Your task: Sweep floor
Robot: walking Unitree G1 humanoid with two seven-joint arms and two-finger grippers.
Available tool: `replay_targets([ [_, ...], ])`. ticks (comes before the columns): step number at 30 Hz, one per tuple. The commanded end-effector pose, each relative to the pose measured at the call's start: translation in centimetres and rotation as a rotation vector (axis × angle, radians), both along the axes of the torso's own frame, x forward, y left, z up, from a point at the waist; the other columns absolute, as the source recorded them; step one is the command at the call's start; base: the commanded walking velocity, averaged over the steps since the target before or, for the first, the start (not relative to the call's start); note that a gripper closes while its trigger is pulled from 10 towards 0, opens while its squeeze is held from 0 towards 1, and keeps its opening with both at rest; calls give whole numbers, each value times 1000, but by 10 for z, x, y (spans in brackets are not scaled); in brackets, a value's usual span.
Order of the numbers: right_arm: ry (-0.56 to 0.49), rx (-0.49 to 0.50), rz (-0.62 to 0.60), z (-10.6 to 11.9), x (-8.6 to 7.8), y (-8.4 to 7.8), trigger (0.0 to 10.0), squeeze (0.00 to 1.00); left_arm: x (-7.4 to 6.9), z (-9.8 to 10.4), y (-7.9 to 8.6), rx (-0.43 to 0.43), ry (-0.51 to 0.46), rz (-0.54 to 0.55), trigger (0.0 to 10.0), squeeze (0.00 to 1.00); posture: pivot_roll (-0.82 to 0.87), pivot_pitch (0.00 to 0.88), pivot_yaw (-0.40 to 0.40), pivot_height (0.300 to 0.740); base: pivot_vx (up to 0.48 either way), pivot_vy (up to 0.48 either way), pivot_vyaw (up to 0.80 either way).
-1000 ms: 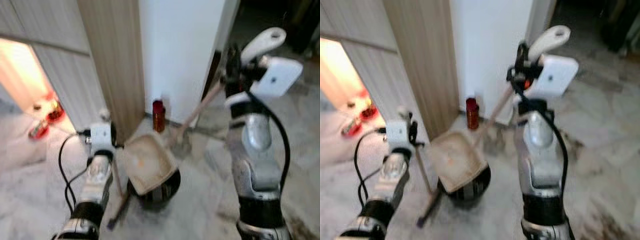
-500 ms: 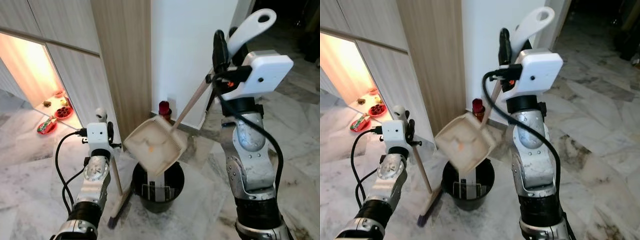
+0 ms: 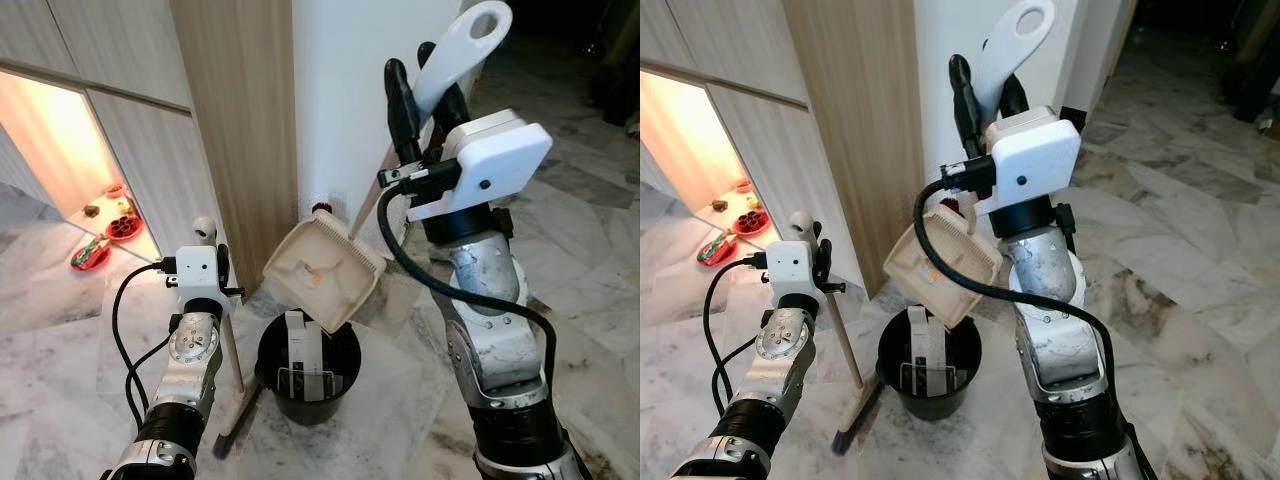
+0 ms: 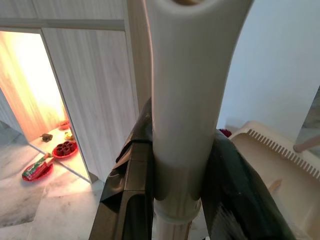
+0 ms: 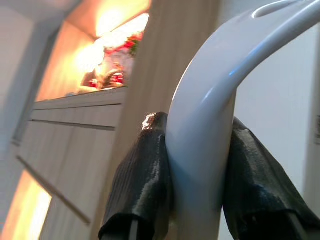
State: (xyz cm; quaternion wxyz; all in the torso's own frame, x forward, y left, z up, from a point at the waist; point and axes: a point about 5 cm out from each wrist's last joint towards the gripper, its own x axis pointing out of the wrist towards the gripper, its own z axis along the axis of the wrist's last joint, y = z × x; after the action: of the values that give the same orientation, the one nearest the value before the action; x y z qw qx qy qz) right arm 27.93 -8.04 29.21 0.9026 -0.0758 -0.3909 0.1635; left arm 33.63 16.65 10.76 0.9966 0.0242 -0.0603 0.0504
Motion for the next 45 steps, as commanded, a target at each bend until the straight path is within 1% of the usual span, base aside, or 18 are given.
replay_targets([
  [1,-130,7,40,20,-15,3,10000,0,2,11,-1,7,-53,-14,10000,0,-27,36,-4,740,0,0,0],
  [4,-116,-20,80,17,-17,9,10000,0,2,12,-1,8,-53,-15,10000,0,-27,36,-4,740,0,0,0],
  [6,-91,-73,114,9,-18,15,10000,0,3,12,-1,7,-54,-15,10000,0,-27,36,-5,740,0,0,0],
  [15,-82,-98,110,6,-17,15,10000,0,3,12,-2,5,-55,-15,10000,0,-28,35,-5,740,0,0,0],
  [21,-87,-139,91,4,-15,15,10000,0,3,12,-2,5,-56,-16,10000,0,-29,36,-5,740,0,0,0],
  [23,-78,-163,51,2,-12,13,10000,0,3,12,-2,6,-56,-17,10000,0,-27,36,-5,740,0,0,0],
  [27,-69,-158,-10,1,-8,8,10000,0,3,12,-1,6,-55,-16,10000,0,-27,37,-5,740,0,0,0],
  [29,-32,-154,-158,-2,3,-6,10000,0,3,12,-1,7,-55,-15,10000,0,-28,37,-5,740,0,0,0],
  [30,-32,-154,-158,-2,3,-6,10000,0,3,12,-1,7,-55,-15,10000,0,-28,37,-5,740,0,0,0],
  [31,3,-132,-240,-5,10,-17,10000,0,2,12,-1,7,-54,-15,10000,0,-27,38,-4,740,0,0,0],
  [34,51,-120,-323,-12,17,-29,10000,0,2,12,-1,8,-53,-16,10000,0,-29,36,-4,740,0,0,0],
  [35,104,-100,-388,-20,21,-40,10000,0,2,11,-1,8,-52,-16,10000,0,-29,37,-4,740,0,0,0],
  [36,104,-100,-388,-20,21,-40,10000,0,2,11,-1,8,-52,-16,10000,0,-29,37,-4,740,0,0,0],
  [38,217,13,-477,-37,27,-61,10000,0,1,11,-1,10,-49,-16,10000,0,-26,38,-4,740,0,0,0],
  [39,217,13,-477,-37,27,-61,10000,0,1,11,-1,10,-49,-16,10000,0,-26,38,-4,740,0,0,0],
  [42,284,84,-528,-48,29,-74,10000,0,1,10,0,12,-47,-13,10000,0,-28,39,-3,740,0,0,0],
  [44,366,150,-570,-65,31,-89,10000,0,1,9,1,13,-44,-10,10000,0,-28,38,-3,740,0,0,0],
  [45,380,155,-577,-69,32,-92,10000,0,1,9,1,13,-43,-10,10000,0,-26,40,-3,740,0,0,0],
])
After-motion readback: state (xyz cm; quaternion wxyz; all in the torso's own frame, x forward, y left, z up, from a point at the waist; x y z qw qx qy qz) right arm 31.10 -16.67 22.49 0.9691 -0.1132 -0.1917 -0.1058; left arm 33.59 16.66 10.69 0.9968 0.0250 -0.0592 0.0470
